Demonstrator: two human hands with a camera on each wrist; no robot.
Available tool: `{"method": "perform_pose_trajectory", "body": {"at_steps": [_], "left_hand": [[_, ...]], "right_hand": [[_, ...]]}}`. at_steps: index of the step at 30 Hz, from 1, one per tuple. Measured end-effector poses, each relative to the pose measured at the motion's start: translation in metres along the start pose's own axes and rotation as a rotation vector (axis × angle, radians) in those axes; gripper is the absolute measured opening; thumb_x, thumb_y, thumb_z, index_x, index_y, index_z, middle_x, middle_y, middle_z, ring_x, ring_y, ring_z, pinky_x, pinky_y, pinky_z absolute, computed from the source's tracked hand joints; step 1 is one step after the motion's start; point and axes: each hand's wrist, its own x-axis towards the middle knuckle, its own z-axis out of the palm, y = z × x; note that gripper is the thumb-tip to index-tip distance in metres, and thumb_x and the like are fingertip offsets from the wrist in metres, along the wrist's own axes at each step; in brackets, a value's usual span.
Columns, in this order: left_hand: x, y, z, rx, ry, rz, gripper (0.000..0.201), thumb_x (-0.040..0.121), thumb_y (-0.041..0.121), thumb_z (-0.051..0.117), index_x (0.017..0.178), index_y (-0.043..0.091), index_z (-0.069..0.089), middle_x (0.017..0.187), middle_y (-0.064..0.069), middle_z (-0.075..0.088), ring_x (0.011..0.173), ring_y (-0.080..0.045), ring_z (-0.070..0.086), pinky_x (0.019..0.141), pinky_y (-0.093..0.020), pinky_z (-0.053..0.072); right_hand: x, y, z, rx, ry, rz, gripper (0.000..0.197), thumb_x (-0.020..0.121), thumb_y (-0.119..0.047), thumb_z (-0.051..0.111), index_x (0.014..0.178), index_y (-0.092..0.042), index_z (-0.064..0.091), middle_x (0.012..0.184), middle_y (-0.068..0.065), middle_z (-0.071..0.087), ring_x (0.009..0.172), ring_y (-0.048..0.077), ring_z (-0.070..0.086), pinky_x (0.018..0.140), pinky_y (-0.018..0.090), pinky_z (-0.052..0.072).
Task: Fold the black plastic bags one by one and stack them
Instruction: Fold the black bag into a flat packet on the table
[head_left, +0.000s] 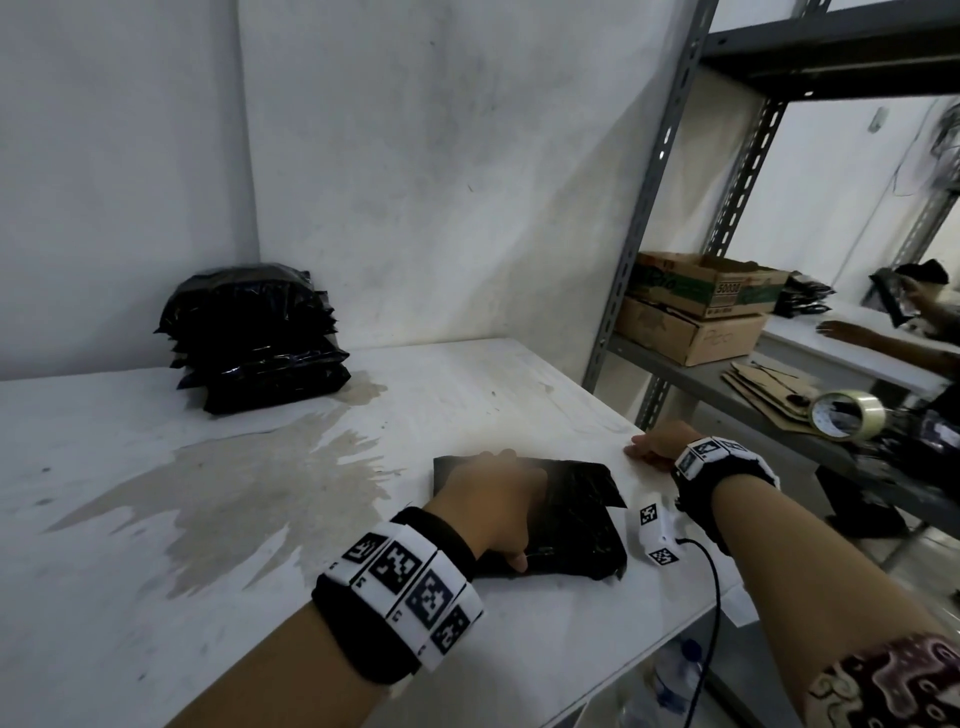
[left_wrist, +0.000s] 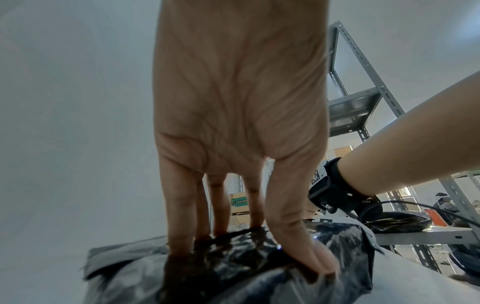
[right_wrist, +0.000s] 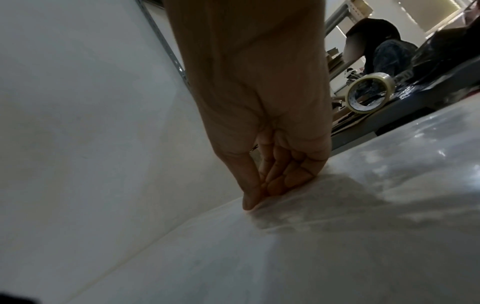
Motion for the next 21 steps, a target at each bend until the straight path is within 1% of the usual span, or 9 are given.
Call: {"method": "perform_pose_trajectory", "body": {"at_steps": [2, 5, 7, 9, 11, 13, 15, 17, 21], "left_hand": [[0.0, 0.0, 0.0, -0.003, 0.0, 0.0, 0.072, 0.074, 0.031, 0.079, 0.135, 0.025, 0.041, 0.132, -0.008, 0.038, 0.124, -0.027, 0.038, 0.097, -0.039, 0.039], [0.0, 0.0, 0.0, -0.006, 0.002, 0.0, 0.072, 0.074, 0.031, 0.079, 0.135, 0.025, 0.04, 0.133, -0.007, 0.038, 0.124, -0.027, 0.038, 0.097, -0.039, 0.039], [0.0, 0.0, 0.0, -0.008, 0.002, -0.002, 0.073, 0.074, 0.032, 0.079, 0.135, 0.026, 0.04, 0.133, -0.007, 0.038, 0.124, -0.027, 0.038, 0.097, -0.038, 0.039], [0.0, 0.0, 0.0, -0.006, 0.001, -0.003, 0.073, 0.074, 0.032, 0.079, 0.136, 0.026, 0.04, 0.133, -0.007, 0.037, 0.125, -0.027, 0.038, 0.098, -0.038, 0.039], [0.0, -0.001, 0.0, -0.005, -0.004, -0.002, 0.073, 0.074, 0.032, 0.078, 0.136, 0.026, 0.039, 0.133, -0.007, 0.037, 0.124, -0.027, 0.038, 0.097, -0.039, 0.039], [0.0, -0.001, 0.0, -0.003, -0.003, -0.002, 0.073, 0.075, 0.031, 0.078, 0.136, 0.026, 0.039, 0.133, -0.007, 0.038, 0.124, -0.027, 0.038, 0.096, -0.039, 0.039], [0.0, -0.001, 0.001, -0.003, -0.003, 0.001, 0.072, 0.075, 0.032, 0.078, 0.135, 0.025, 0.04, 0.133, -0.007, 0.038, 0.124, -0.027, 0.038, 0.096, -0.038, 0.038], [0.001, 0.0, 0.001, -0.001, -0.002, 0.003, 0.072, 0.075, 0.032, 0.078, 0.136, 0.025, 0.04, 0.133, -0.007, 0.037, 0.124, -0.027, 0.038, 0.096, -0.038, 0.038], [0.001, 0.0, 0.0, 0.003, -0.003, 0.0, 0.073, 0.075, 0.031, 0.078, 0.136, 0.025, 0.039, 0.133, -0.007, 0.037, 0.124, -0.026, 0.038, 0.096, -0.038, 0.038]], "right_hand": [[0.0, 0.002, 0.0, 0.126, -0.013, -0.033, 0.026, 0.092, -0.011, 0.063, 0.069, -0.016, 0.05, 0.078, 0.002, 0.053, 0.067, 0.013, 0.051, 0.056, 0.016, 0.045], [-0.002, 0.002, 0.001, 0.182, -0.017, -0.065, 0.027, 0.092, -0.004, 0.059, 0.07, -0.015, 0.05, 0.075, 0.0, 0.051, 0.065, 0.009, 0.048, 0.06, 0.016, 0.042], [0.0, 0.0, 0.003, 0.157, -0.006, -0.074, 0.028, 0.093, -0.005, 0.057, 0.069, -0.016, 0.048, 0.074, 0.001, 0.049, 0.063, 0.009, 0.046, 0.053, 0.014, 0.043], [0.003, -0.001, 0.004, 0.115, 0.029, -0.088, 0.027, 0.093, -0.007, 0.058, 0.069, -0.015, 0.048, 0.078, 0.005, 0.052, 0.062, 0.011, 0.046, 0.045, 0.014, 0.043], [0.006, -0.001, 0.006, 0.053, 0.055, -0.073, 0.019, 0.093, -0.011, 0.059, 0.075, -0.01, 0.053, 0.087, 0.01, 0.053, 0.066, 0.018, 0.05, 0.05, 0.019, 0.041], [0.007, 0.0, 0.006, 0.004, 0.062, -0.04, 0.02, 0.093, -0.017, 0.059, 0.077, -0.006, 0.055, 0.082, 0.01, 0.056, 0.071, 0.022, 0.052, 0.053, 0.021, 0.038], [0.011, 0.004, 0.002, -0.048, 0.03, -0.017, 0.035, 0.093, -0.025, 0.06, 0.065, -0.006, 0.053, 0.069, 0.009, 0.053, 0.064, 0.021, 0.05, 0.056, 0.025, 0.039], [0.019, 0.01, -0.002, 0.025, -0.04, -0.02, 0.039, 0.089, -0.025, 0.068, 0.059, -0.007, 0.051, 0.064, 0.01, 0.05, 0.058, 0.021, 0.047, 0.063, 0.029, 0.042], [0.012, 0.014, -0.002, 0.158, -0.045, -0.027, 0.042, 0.079, -0.012, 0.072, 0.041, -0.014, 0.053, 0.05, 0.006, 0.044, 0.044, 0.017, 0.037, 0.05, 0.026, 0.031]]}}
